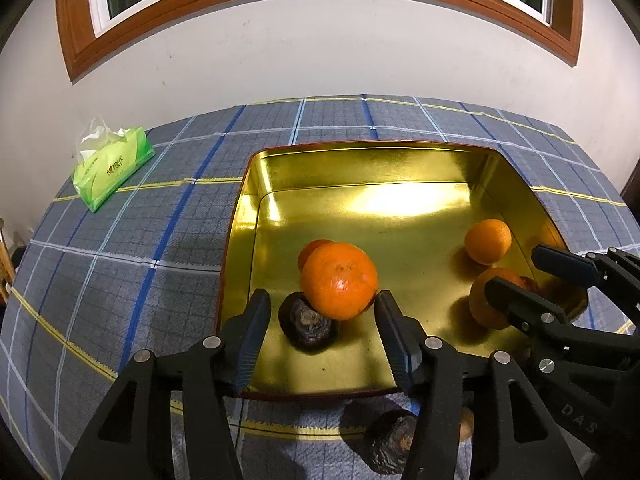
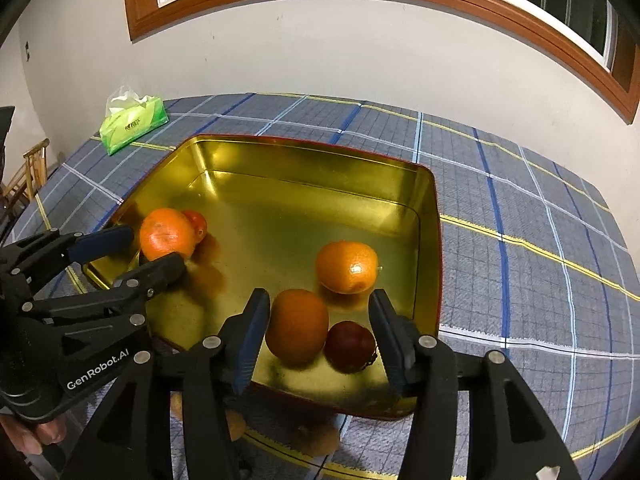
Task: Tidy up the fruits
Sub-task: 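Lower into the tin and open the left tool while the right tool releases the orange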
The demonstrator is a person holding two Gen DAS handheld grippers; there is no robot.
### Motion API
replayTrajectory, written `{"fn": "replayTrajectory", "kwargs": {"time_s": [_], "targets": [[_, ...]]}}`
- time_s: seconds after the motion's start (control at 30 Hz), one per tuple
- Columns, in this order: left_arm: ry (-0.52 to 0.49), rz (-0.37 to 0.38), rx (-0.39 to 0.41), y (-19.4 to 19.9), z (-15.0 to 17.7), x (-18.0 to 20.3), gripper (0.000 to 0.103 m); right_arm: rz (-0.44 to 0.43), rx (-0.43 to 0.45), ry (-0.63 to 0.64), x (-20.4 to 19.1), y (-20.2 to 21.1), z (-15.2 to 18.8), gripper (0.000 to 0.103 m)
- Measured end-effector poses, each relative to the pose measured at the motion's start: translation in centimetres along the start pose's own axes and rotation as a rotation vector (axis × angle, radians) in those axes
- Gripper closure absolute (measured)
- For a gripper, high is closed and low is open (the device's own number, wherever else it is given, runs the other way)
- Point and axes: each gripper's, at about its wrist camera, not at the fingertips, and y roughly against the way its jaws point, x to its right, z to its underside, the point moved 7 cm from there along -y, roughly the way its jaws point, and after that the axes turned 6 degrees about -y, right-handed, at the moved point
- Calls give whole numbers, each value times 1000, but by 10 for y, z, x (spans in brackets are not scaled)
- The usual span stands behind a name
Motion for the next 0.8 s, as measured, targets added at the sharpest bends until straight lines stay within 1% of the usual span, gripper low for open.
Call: {"fn": "replayTrajectory", "kwargs": {"time_s": [0.23, 0.43, 0.63, 0.8], "targets": [[-1, -1, 26, 17, 3, 2, 48, -3, 21, -2, -2, 18, 3, 54], [7, -9, 57, 41, 12, 1, 48, -8, 51, -13, -2, 40, 10, 54], [11, -18, 73, 62, 33, -1, 48, -6, 72, -28, 0, 62, 25, 54], [32, -18, 55, 70, 62, -3, 48, 1, 66, -42, 7, 75, 49, 54]]}}
